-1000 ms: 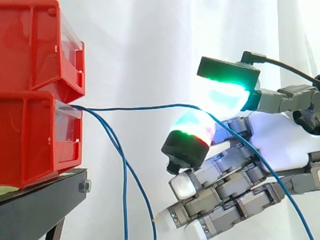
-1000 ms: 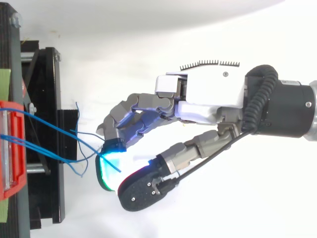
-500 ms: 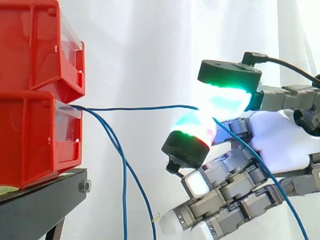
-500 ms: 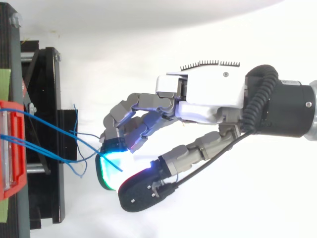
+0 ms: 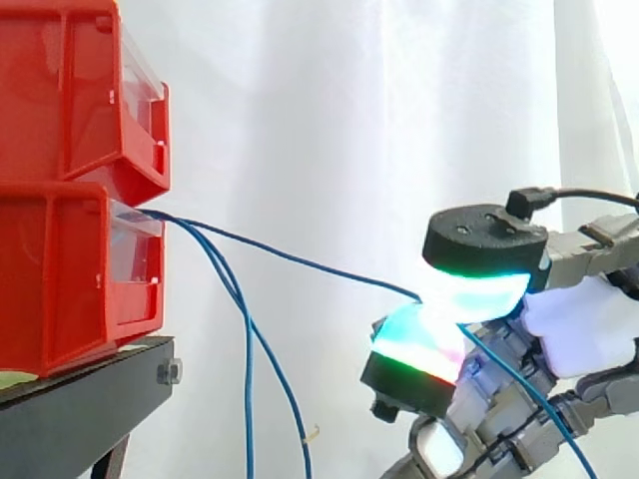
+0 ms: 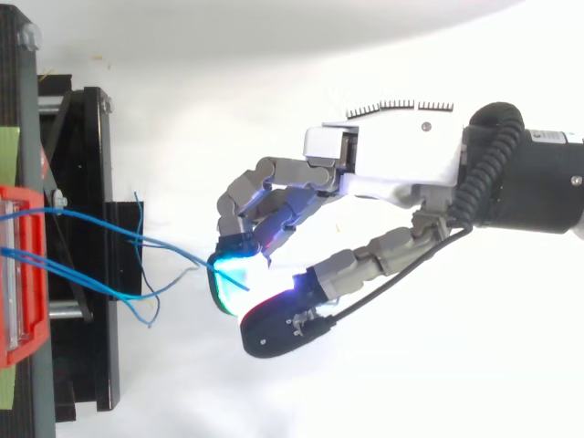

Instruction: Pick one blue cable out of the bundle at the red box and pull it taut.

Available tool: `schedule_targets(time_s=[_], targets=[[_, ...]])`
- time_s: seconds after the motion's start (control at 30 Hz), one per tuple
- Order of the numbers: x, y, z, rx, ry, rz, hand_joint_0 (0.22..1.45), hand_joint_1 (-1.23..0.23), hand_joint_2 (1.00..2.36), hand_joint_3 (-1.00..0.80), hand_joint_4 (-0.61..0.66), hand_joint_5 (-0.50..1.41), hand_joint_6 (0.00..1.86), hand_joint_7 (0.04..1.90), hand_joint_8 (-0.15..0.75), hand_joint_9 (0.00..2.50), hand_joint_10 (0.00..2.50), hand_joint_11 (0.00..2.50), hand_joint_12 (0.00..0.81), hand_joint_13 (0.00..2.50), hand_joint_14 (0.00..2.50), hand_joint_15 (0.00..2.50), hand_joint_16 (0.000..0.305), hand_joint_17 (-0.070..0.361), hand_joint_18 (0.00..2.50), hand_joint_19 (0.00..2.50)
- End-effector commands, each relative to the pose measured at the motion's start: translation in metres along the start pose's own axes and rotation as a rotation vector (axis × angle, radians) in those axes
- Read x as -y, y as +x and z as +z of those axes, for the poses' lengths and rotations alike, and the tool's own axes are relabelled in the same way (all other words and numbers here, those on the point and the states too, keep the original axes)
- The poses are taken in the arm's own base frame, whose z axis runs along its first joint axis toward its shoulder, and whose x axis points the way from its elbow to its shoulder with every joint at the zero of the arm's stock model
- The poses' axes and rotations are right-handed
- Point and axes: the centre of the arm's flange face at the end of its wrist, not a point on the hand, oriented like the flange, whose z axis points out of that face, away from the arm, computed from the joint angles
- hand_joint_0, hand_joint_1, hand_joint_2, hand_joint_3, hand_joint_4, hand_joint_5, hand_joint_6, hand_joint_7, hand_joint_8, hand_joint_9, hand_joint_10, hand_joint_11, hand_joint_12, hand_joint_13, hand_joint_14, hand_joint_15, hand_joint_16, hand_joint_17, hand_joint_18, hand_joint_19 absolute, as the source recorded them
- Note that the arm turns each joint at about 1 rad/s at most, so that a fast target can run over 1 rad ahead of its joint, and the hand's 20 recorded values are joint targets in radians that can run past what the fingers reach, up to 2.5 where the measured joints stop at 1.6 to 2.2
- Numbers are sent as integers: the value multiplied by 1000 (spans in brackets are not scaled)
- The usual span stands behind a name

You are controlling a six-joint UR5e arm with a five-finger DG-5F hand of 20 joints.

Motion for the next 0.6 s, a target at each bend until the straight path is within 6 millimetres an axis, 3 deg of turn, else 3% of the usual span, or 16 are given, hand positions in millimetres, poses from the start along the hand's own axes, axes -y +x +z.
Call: schedule_targets(time_s=[0.0,0.33,0.57], targets=[[-1,-5,-4,8,17,-29,618,-844,1007,70,-163,-103,931,1163,342,833,10,519,420,408,6,170,62,138,451,73],[-8,-17,-11,70,32,-63,617,-837,1007,64,-158,-107,933,1155,344,827,8,536,419,405,6,172,61,138,448,74],[-9,-14,-10,83,26,-72,618,-837,1008,57,-155,-107,934,1150,343,823,8,525,418,406,4,177,61,138,447,73]])
